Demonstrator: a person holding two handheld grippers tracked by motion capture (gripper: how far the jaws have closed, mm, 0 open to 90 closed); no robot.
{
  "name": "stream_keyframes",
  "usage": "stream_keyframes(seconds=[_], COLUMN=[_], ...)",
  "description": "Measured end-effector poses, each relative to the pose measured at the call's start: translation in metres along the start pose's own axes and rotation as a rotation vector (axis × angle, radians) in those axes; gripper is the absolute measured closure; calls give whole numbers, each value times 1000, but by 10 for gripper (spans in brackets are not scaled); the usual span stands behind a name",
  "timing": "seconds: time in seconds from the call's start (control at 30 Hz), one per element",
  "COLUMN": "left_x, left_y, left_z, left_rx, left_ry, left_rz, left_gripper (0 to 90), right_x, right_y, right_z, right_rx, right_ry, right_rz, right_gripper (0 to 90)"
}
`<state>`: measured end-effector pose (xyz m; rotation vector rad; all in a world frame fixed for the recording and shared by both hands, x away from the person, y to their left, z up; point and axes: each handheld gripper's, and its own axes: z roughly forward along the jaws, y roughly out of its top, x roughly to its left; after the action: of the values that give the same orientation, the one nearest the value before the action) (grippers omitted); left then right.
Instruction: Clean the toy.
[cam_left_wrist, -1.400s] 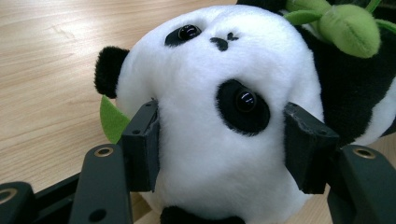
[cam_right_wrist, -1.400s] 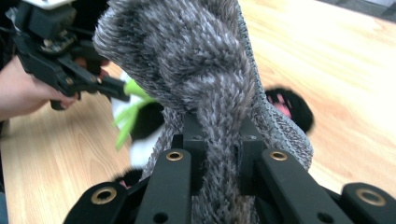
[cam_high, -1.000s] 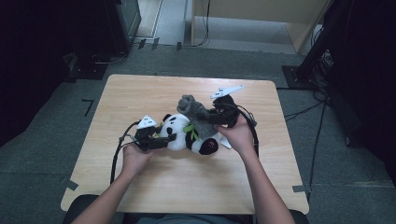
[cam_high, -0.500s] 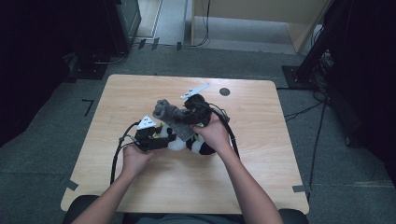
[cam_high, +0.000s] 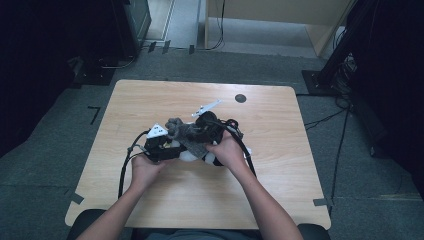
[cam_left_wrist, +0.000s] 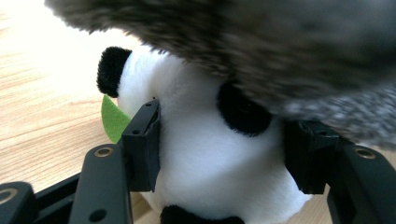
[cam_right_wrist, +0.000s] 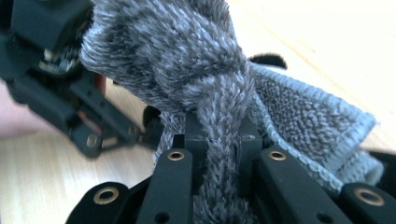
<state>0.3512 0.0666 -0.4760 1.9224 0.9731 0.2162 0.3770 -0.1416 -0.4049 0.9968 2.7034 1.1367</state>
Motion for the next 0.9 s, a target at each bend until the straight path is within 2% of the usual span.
stream_keyframes(seconds=[0.27,0.67,0.9], left_x=[-2,0,-1], left_y=[1,1,1], left_z=[0,0,1], left_rx=[8,12,11], left_ry=[-2,-8,-9], left_rz=[11,4,2], left_gripper=[410,422,422], right_x=[-5,0,-3], right_y=[-25,-46,-62], right_z=[-12,-27,-35], right_rx=[-2,0,-10], right_ry=[46,45,57], right_rz=[11,-18,-11], right_gripper=[815,816,817])
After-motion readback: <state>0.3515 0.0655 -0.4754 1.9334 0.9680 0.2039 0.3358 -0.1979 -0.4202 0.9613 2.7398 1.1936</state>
